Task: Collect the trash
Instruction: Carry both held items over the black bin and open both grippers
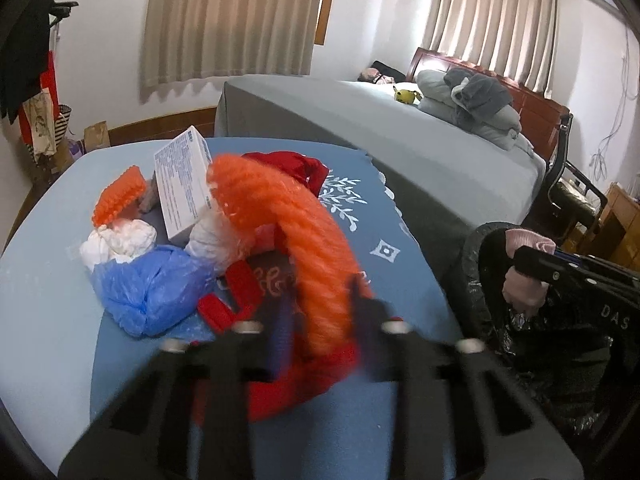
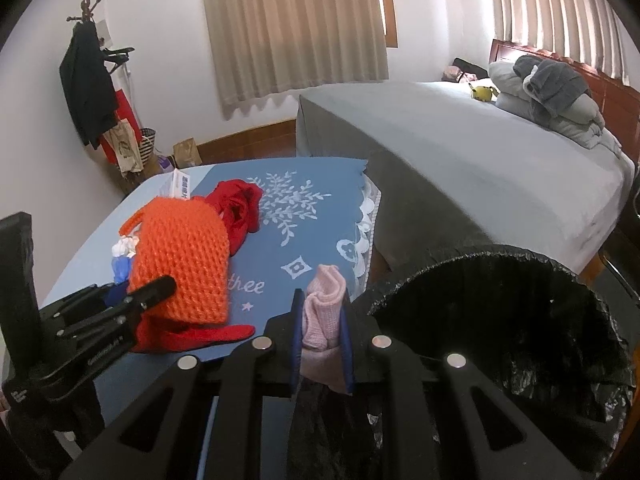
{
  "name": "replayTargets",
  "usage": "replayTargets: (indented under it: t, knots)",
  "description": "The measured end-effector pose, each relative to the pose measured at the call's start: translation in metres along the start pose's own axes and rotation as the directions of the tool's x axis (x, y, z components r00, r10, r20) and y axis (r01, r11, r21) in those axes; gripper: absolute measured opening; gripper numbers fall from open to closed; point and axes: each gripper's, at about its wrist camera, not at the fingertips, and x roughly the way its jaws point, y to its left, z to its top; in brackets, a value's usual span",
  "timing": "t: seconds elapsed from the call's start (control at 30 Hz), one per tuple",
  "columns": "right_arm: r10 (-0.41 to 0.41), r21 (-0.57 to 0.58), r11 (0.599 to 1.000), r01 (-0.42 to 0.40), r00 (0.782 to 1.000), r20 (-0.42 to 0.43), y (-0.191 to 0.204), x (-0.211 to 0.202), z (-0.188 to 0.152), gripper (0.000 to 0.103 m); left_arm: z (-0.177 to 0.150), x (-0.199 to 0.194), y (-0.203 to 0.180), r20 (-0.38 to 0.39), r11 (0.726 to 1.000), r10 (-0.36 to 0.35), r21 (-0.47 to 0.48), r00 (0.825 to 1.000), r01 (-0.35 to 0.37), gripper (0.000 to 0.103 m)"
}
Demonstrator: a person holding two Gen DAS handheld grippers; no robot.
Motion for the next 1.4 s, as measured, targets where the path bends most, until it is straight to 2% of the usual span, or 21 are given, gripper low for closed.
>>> replayTargets:
  t: [0.2,0.33,0.53,0.83,1.13,1.2,1.23,1.27,1.33,1.37,1.4]
  knots:
    - [0.003,0.001,1.000,-0.003,0.999,0.036,0.001,-0.014,0.008,0.016,0.015,-0.023,-0.008,0.073,1.000,-0.022,0.016,0.997,0.020,0.015]
    - [-0.011,0.010,1.000,0.010,0.997,0.072,-0.005,-0.030,0.015,0.016,0.028,-0.042,-0.027,0.124,0.997,-0.065,0.054,0.990,0.058,0.014]
    - [-0.054,0.043,0.998,0.050,0.992,0.110,-0.026,-0.056,0.014,0.016,0.030,-0.053,-0.059,0.140,0.987,-0.131,0.110,0.981,0.116,0.014]
    - [-0.156,0.114,0.983,0.144,0.982,0.105,-0.069,-0.085,0.000,0.016,0.017,-0.044,-0.108,0.081,0.957,-0.240,0.185,0.967,0.222,0.014]
    - [-0.243,0.182,0.957,0.224,0.966,0.088,-0.110,-0.107,-0.017,0.016,0.001,-0.021,-0.168,0.005,0.904,-0.359,0.252,0.933,0.347,0.014]
    - [-0.256,0.197,0.952,0.236,0.963,0.083,-0.118,-0.110,-0.020,0.018,-0.001,-0.016,-0.176,-0.012,0.897,-0.368,0.259,0.930,0.358,0.017]
    - [-0.264,0.205,0.948,0.243,0.961,0.079,-0.121,-0.111,-0.020,0.021,-0.003,-0.014,-0.178,-0.017,0.895,-0.372,0.260,0.928,0.363,0.024]
    - [-0.274,0.214,0.944,0.252,0.959,0.079,-0.123,-0.112,-0.021,0.026,-0.003,-0.012,-0.179,-0.022,0.893,-0.374,0.261,0.927,0.367,0.039]
    - [-0.288,0.226,0.938,0.263,0.954,0.084,-0.128,-0.116,-0.023,0.038,-0.005,-0.012,-0.176,-0.014,0.897,-0.367,0.259,0.930,0.358,0.055]
    - [-0.293,0.229,0.936,0.267,0.952,0.087,-0.128,-0.116,-0.023,0.046,-0.005,-0.014,-0.173,-0.011,0.900,-0.362,0.256,0.932,0.352,0.055]
    - [-0.298,0.233,0.934,0.270,0.950,0.091,-0.128,-0.116,-0.023,0.049,-0.006,-0.014,-0.170,-0.010,0.904,-0.354,0.255,0.935,0.345,0.056]
